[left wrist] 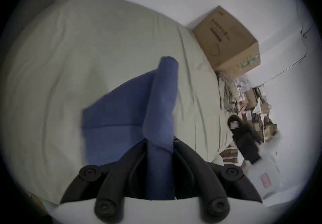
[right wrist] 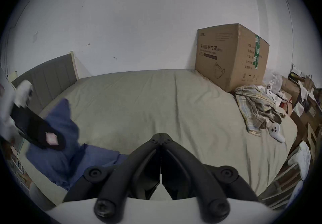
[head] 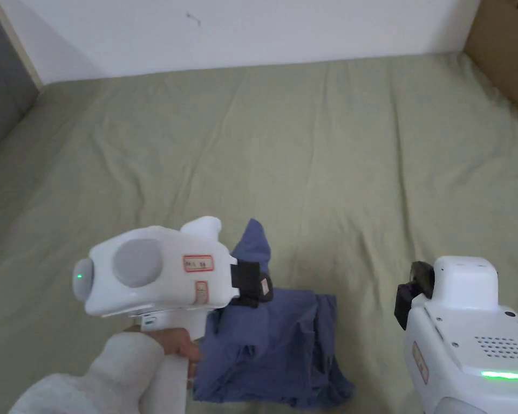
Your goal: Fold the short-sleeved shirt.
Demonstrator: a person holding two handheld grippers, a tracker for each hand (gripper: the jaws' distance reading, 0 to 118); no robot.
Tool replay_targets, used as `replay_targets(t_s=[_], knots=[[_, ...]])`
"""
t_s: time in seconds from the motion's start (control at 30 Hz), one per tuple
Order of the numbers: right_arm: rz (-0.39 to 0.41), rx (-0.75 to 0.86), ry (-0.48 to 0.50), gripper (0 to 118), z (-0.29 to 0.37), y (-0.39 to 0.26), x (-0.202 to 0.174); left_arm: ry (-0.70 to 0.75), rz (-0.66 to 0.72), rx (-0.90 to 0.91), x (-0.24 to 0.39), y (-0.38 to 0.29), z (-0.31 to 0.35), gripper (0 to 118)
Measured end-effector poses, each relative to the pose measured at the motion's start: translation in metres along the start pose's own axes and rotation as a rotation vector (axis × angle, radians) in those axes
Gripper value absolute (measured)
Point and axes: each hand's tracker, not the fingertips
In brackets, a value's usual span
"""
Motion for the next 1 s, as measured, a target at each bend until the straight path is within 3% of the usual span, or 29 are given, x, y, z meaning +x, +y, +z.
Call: replay_targets(t_s=[0.13,0.2,0.23,0.3,0.4,0.47,0.5,0.57,0.6,0.7,0.8,1.0], knots=[[-0.036,-0.021,-0.018,1,-0.001,-0.005,0.016,-0.009,-0.042,-0.116,0.011,-0.016,-0.063,39],[-0.056,-0.032,-0.037,1,-0.006,-0.009,0.022,-0.045,0.008,-0.151,0.011,-0.026,-0.075,82],[-0.084,-0.044,-0.039,1,-0.008,-0.011,0.025,-0.051,0.004,-0.151,0.010,-0.028,-0.075,92],[-0.117,-0.063,-0.027,1,-0.012,-0.012,0.028,-0.062,-0.006,-0.149,0.011,-0.029,-0.068,99],[-0.100,-0.065,-0.030,1,-0.015,-0.015,0.024,-0.052,-0.041,-0.115,0.000,-0.023,-0.045,99],[-0.097,-0.069,-0.020,1,-0.016,-0.016,0.022,0.010,-0.040,-0.048,-0.011,-0.018,-0.024,95],[-0.101,-0.071,-0.014,1,-0.016,-0.016,0.021,0.037,-0.037,-0.028,-0.018,-0.016,-0.015,77],[-0.112,-0.080,0.005,1,-0.017,-0.018,0.018,0.141,-0.029,-0.013,-0.031,-0.014,-0.007,18],[-0.108,-0.083,0.008,1,-0.017,-0.019,0.016,0.190,-0.017,-0.016,-0.038,-0.015,-0.006,3],[-0.093,-0.088,0.012,1,-0.018,-0.020,0.014,0.306,0.029,-0.062,-0.064,-0.027,-0.012,2],[-0.102,-0.095,0.014,1,-0.019,-0.022,0.014,0.227,0.065,-0.065,-0.063,-0.038,-0.025,2],[-0.112,-0.106,-0.002,1,-0.021,-0.024,0.021,0.204,-0.001,-0.086,-0.026,-0.043,-0.058,2]])
